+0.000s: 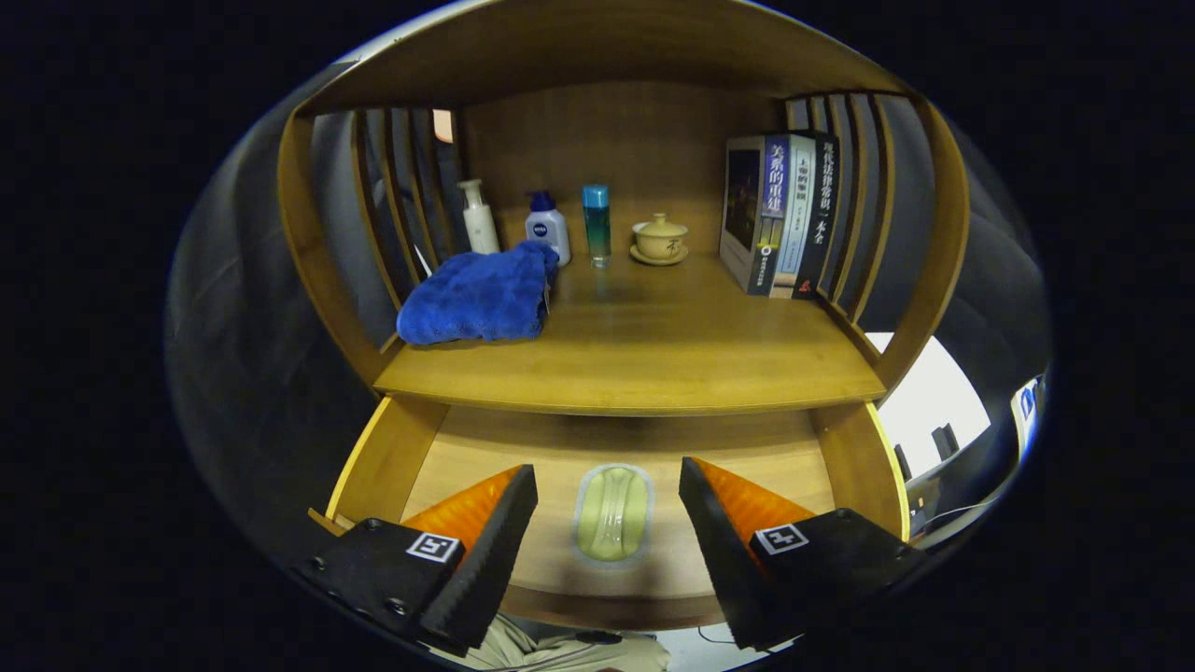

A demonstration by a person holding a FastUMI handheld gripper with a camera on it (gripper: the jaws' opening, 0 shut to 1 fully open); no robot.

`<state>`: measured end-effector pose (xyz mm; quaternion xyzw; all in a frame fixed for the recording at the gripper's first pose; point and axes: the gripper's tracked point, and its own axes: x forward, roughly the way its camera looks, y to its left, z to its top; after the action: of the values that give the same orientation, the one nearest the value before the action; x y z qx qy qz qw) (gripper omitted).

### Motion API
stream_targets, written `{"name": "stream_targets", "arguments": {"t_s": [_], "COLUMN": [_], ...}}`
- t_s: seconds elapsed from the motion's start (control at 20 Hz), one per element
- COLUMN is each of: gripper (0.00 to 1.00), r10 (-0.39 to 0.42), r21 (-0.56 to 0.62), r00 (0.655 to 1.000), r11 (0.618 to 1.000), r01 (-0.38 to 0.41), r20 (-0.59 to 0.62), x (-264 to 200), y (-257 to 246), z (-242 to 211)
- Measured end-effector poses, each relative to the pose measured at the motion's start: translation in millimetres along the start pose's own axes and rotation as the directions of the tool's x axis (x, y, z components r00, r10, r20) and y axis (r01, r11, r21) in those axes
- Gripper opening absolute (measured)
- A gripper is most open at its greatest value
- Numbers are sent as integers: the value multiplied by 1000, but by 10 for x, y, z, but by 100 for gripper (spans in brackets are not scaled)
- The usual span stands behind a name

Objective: Pull open the drawer, take out the items inside it, and place them on the countertop above the cabinet.

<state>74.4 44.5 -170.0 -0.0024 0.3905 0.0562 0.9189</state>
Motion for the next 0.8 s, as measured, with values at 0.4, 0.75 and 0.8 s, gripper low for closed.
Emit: {"name": "stream_targets", "arguments": {"t_s": [0.4, 0.75, 0.8], "gripper": [93, 73, 71], "r10": [27, 24, 22], "r21": [37, 27, 26], "r00": [977, 945, 940], "r11": [999, 1000, 1000], "r01": [-20, -16, -14], "r20": [-211, -326, -341], "x": [516, 783, 810], "y": [-25, -6, -19], "z": [-219, -480, -514]}}
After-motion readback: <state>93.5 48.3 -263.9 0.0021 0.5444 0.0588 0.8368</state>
